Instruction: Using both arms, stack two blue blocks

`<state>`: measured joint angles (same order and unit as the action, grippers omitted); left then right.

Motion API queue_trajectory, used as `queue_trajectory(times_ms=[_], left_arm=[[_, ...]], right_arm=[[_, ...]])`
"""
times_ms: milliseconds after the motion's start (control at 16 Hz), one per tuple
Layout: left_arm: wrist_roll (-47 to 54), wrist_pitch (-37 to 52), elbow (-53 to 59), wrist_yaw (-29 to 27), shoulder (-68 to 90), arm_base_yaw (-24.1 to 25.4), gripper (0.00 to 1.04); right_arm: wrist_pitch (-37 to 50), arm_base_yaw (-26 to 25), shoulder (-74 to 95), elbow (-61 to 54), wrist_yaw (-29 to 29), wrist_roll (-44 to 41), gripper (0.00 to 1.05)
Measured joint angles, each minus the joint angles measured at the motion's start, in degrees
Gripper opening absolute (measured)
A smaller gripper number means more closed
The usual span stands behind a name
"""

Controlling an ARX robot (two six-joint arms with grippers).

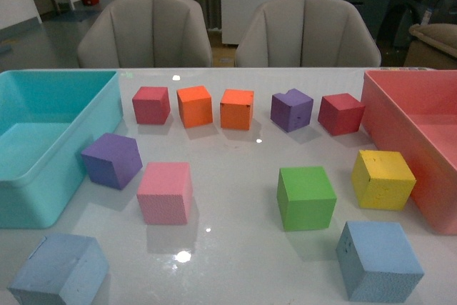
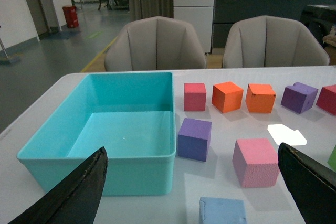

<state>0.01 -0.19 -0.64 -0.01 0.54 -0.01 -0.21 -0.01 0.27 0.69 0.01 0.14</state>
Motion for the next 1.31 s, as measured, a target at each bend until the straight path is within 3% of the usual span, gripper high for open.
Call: queue_trajectory(times_ms=[688, 875, 1000, 1312], left_arm=[[0.0, 0.0, 0.0, 0.0, 0.0, 0.0, 0.98], [0.0, 0.0, 0.0, 0.0, 0.0, 0.0, 0.98], [0.0, 0.0, 0.0, 0.0, 0.0, 0.0, 0.98], [0.0, 0.0, 0.0, 0.0, 0.0, 0.0, 0.98]], right_arm=[[2.0, 0.2, 1.7, 0.1, 0.2, -1.0, 0.98], [19.2, 3.2, 23.3, 6.5, 1.2, -2.4, 0.98], [25.3, 3.4, 37.4, 13.1, 0.6, -1.3, 0.98], [21.3, 7.9, 66.6, 16.3, -1.7, 5.1, 0.98]])
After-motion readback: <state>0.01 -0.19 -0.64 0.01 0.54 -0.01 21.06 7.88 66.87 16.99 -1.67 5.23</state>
